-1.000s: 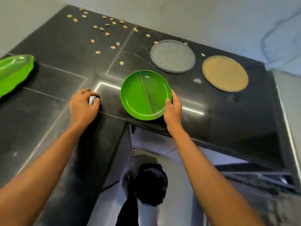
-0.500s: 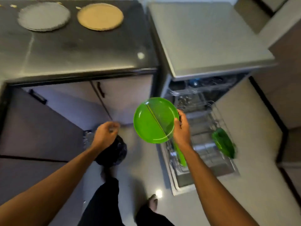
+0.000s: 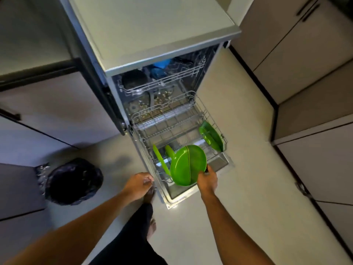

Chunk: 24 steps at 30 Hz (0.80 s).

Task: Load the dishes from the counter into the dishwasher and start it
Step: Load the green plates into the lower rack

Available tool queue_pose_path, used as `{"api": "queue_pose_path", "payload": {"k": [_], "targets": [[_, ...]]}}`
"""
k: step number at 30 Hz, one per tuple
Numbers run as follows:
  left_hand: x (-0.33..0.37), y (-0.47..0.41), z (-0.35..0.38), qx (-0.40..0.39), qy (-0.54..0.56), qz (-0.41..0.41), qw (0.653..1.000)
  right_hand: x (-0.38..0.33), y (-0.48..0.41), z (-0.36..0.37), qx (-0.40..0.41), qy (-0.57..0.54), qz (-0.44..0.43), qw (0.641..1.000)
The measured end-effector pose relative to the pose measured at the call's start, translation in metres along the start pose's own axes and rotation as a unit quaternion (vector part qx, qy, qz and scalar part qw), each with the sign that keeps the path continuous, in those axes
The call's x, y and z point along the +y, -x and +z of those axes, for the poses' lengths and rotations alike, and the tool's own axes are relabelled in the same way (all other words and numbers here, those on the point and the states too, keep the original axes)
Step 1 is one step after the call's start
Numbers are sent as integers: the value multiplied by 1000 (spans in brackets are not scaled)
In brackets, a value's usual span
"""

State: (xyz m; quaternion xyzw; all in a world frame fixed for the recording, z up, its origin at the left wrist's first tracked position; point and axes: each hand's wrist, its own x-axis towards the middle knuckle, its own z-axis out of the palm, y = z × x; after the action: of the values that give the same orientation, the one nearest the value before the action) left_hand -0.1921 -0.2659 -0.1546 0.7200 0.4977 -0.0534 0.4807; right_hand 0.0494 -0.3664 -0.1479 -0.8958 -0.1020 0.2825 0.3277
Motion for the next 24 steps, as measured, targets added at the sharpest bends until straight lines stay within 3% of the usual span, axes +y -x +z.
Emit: {"api": "queue_pose_path", "payload": {"k": [16,24], "targets": [[93,-152,113,-49,-23,-64,996,24,-214,-52,2,41,-14,999],[147,-279,227,-48,-15,-118,992,32,-364,-43,-41,71,-189,979]]}}
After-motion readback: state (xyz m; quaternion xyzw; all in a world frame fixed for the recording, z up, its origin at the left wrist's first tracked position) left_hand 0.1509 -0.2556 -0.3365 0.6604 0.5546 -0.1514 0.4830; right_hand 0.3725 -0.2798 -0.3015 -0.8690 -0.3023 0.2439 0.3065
